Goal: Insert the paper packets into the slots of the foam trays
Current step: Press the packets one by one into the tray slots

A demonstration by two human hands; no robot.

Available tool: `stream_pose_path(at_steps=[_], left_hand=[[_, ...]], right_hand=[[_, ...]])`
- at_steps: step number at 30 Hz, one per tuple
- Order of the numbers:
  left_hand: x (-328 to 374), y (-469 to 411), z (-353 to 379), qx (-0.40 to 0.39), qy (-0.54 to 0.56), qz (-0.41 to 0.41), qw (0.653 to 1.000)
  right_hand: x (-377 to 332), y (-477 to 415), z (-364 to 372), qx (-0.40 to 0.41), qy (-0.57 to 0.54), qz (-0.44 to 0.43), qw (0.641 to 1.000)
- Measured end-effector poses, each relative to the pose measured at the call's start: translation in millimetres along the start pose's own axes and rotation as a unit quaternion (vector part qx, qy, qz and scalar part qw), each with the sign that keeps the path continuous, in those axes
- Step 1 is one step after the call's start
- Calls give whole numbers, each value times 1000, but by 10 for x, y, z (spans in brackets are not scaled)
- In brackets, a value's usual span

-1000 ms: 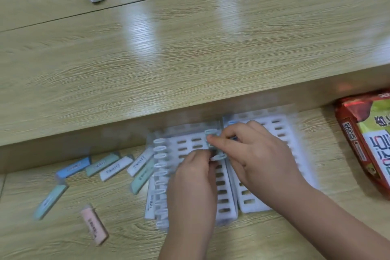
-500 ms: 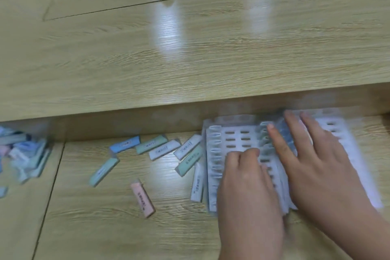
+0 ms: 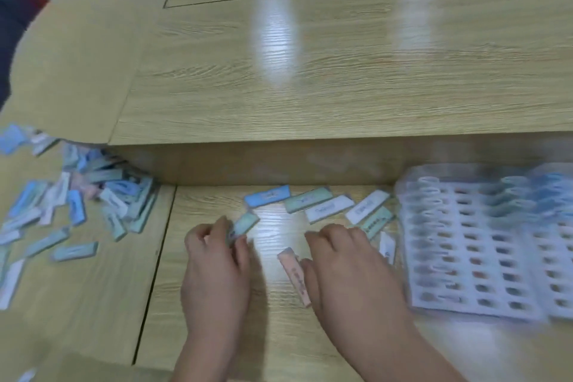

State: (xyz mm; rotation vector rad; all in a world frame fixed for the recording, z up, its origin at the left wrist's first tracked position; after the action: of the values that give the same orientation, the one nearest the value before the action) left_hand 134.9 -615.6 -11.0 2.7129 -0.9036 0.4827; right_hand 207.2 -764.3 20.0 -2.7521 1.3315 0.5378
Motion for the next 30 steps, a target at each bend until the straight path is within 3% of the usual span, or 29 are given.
stream_pose_path(at_steps=[7,12,16,24,30], left_hand=[[-106,-192,2,21,-18,46,999],[-31,-232,-100,-13,38,58,998],[244,-143,-200,-67,206,85,973],[1221,372,-238,-119,291,206,927],[1750,678,-60,-144,371,203,895]], right_hand=[[-138,-96,376,-43,-32,35,998],[-17,-76,293,-29,-172,51,983],[155,114,-19,-14,-344,95,934],[1010,755,-745,72,-526,118,839],[1807,954,-1067,187,-533,128,815]])
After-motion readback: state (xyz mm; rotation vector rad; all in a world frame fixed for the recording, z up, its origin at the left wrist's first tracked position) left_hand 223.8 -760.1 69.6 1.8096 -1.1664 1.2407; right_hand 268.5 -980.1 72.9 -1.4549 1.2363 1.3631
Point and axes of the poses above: each hand's wrist, its own y-axis away from the middle knuckle, its own z-axis out of the palm, x = y × z, the point moved 2 cm from there along -y, towards the middle knuckle, and after that the axes turned 3 degrees about -x, right-handed, at the moved point
